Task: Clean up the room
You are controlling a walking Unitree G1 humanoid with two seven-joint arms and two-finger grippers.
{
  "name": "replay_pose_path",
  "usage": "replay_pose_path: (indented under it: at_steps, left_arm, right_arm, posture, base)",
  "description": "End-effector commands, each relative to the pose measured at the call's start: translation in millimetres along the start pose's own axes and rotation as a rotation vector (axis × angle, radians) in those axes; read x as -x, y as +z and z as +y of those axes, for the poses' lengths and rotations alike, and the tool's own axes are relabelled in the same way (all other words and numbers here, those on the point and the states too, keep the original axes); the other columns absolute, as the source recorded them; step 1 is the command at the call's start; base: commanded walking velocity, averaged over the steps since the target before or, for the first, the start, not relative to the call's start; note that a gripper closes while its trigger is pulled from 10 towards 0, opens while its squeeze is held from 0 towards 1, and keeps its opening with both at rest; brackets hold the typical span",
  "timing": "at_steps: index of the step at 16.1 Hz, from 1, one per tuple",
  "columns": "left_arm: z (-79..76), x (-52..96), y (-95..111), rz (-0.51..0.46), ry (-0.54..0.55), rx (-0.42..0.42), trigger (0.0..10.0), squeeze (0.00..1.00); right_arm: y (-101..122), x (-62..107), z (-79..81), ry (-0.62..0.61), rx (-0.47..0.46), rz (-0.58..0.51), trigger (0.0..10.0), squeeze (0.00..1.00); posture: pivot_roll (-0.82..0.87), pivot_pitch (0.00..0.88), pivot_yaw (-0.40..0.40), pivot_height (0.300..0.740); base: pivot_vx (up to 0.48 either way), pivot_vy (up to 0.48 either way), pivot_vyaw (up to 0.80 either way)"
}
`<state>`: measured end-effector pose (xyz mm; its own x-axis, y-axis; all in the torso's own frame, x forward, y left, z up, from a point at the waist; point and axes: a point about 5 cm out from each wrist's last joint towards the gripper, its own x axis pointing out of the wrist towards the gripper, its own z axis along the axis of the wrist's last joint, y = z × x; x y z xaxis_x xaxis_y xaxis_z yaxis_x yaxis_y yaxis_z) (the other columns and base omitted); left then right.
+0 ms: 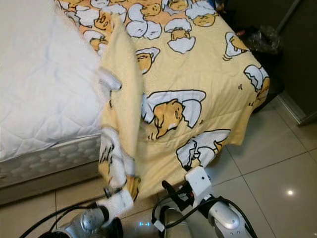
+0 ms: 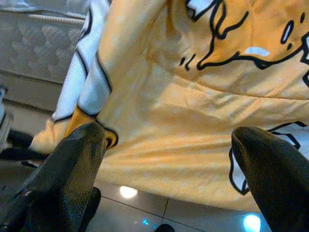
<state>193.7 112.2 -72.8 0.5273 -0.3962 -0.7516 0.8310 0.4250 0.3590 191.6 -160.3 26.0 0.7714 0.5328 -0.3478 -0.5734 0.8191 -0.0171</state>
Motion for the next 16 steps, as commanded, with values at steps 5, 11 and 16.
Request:
replay_pose_path:
  at_steps: [5,11,16]
  left_arm:
    - [0.0,-6.4,20.5,-0.079,0.106,0.148,10.0,0.00]
    - [-18.0,3.2,-20.4,0.140,0.059,-0.620,10.0,0.00]
    - [-41.2,6.0,-23.7,0.110,0.034,-0.744,10.0,0.00]
  right_arm:
    - [0.2,4.8,4.4,0.012,-0.007,0.005,10.0,0.00]
    - [-0.8,4.8,7.0,0.017,-0.015,0.013,10.0,0.00]
    - [-6.6,-0.5,4.7,0.021,-0.017,0.021,10.0,0.00]
  posture:
    - [-0.26,0.194,-0.004,0.731]
    - [-0.23,0.187,0.001,0.731]
    - [-0.23,0.175,0.000,0.731]
  base:
    - [0.000,0.000,0.00]
    - [0.000,0.000,0.00]
    - [0.000,0.000,0.00]
